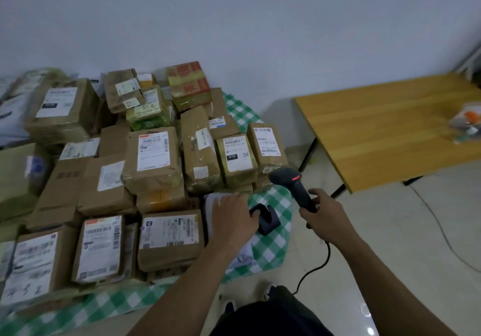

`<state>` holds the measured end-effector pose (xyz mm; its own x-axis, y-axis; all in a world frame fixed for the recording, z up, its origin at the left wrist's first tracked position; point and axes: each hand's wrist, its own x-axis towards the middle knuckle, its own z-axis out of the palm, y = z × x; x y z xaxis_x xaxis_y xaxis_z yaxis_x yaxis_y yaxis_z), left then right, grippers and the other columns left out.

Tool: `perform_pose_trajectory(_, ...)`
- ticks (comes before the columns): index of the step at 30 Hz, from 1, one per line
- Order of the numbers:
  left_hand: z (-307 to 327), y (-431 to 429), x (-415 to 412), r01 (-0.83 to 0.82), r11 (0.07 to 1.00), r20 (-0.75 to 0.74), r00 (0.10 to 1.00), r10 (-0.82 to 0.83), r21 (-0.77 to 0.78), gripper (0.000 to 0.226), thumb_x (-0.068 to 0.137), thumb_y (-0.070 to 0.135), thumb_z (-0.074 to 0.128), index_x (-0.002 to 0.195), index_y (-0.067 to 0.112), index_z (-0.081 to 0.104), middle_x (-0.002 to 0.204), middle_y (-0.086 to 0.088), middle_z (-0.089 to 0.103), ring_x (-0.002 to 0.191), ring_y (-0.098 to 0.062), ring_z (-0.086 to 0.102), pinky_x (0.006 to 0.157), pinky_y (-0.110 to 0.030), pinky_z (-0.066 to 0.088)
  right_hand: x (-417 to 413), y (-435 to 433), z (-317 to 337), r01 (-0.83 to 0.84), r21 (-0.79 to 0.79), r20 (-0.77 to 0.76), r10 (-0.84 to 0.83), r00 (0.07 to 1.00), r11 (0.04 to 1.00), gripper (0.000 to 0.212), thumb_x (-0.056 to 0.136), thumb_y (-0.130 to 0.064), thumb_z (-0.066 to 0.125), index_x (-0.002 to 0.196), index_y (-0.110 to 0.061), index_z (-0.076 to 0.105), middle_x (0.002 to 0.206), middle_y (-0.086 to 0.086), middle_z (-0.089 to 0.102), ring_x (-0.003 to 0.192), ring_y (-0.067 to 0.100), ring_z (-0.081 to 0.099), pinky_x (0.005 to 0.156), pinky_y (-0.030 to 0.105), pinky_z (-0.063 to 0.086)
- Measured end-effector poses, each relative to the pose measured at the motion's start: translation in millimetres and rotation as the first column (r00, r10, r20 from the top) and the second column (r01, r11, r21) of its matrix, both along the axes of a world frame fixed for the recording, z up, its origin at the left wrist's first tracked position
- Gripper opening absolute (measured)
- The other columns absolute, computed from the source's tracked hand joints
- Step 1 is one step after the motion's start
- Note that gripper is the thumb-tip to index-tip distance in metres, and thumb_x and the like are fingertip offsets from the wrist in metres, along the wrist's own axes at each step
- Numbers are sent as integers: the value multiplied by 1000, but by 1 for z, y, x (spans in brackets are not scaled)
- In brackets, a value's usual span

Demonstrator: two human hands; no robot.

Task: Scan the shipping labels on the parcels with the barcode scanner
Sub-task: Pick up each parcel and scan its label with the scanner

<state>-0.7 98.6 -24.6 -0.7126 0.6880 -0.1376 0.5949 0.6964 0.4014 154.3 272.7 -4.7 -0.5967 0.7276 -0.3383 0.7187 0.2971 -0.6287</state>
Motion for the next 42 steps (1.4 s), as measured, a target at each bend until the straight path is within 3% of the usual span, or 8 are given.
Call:
perform_pose_trajectory(5, 27, 58, -10, 47, 989, 26, 998, -51, 144, 49, 97, 48, 61, 141, 27, 54, 133, 4, 58, 125, -21, 53, 106, -38, 47, -23, 42, 31, -20, 18, 4, 20, 1000, 1000, 22, 89, -15, 69, 84, -28, 52, 76, -2, 60, 70, 19, 63, 62, 32, 50)
perform_pose_trajectory(13, 7, 160, -50, -71, 990, 129, 990, 55, 122, 64, 99, 35, 62, 156, 24, 35, 164, -1, 25, 148, -25, 30, 120, -45, 35, -67, 137, 28, -88, -14, -114, 86, 990, 996, 22, 94, -1, 60, 108, -18, 59, 91, 4, 66, 74, 14, 57, 60, 27, 39)
perform_pose_trajectory(19, -16, 229, -71, -261, 965, 228, 939, 257, -15, 72, 102, 29, 60, 162, 21, 21, 170, -6, 13, 149, -30, 28, 120, -45, 33, -100, 210, 0, -135, -101, -173, 116, 978, 986, 18, 99, -44, 66, 95, -27, 63, 85, -3, 70, 76, 17, 63, 59, 29, 41)
perform_pose_trajectory(22, -26, 247, -76, -346, 936, 239, 905, 351, -67, 92, 98, 29, 67, 165, 20, 4, 170, -8, 7, 151, -31, 25, 122, -45, 31, -114, 235, -11, -146, -209, -178, 109, 978, 967, 23, 97, -39, 71, 91, -18, 65, 81, 12, 70, 71, 27, 65, 60, 34, 48)
perform_pose_trajectory(28, -46, 261, -67, -533, 835, 220, 806, 550, -136, 131, 79, 45, 85, 162, 16, -13, 161, -13, 26, 144, -35, 37, 115, -49, 38, -139, 272, -30, -285, -254, -82, 273, 959, 924, 16, 100, -22, 67, 86, -18, 60, 76, 9, 69, 69, 19, 67, 58, 30, 43)
perform_pose_trajectory(32, -55, 266, -58, -596, 795, 411, 701, 583, -112, 137, 74, 58, 81, 161, 16, -17, 164, -13, 26, 148, -34, 34, 118, -50, 35, -159, 275, -51, -230, -452, -117, 199, 973, 862, 12, 97, -21, 72, 100, -10, 68, 87, 13, 72, 78, 25, 70, 73, 40, 56)
perform_pose_trajectory(38, -84, 260, -54, -610, 790, 447, 692, 567, -57, 121, 65, 78, 64, 158, 45, -7, 165, -3, 33, 147, -29, 39, 112, -51, 44, -172, 253, -68, -124, -725, -92, 84, 992, 677, 16, 101, -18, 68, 116, -13, 68, 106, 14, 74, 91, 29, 73, 64, 36, 59)
perform_pose_trajectory(42, -92, 255, -54, -646, 760, 528, 671, 521, 71, 110, 72, 79, 64, 159, 49, 4, 161, 3, 40, 143, -23, 45, 109, -53, 48, -170, 257, -63, -175, -681, -172, 77, 982, 711, 13, 99, -20, 72, 111, -17, 71, 108, 9, 76, 100, 27, 74, 89, 45, 62)
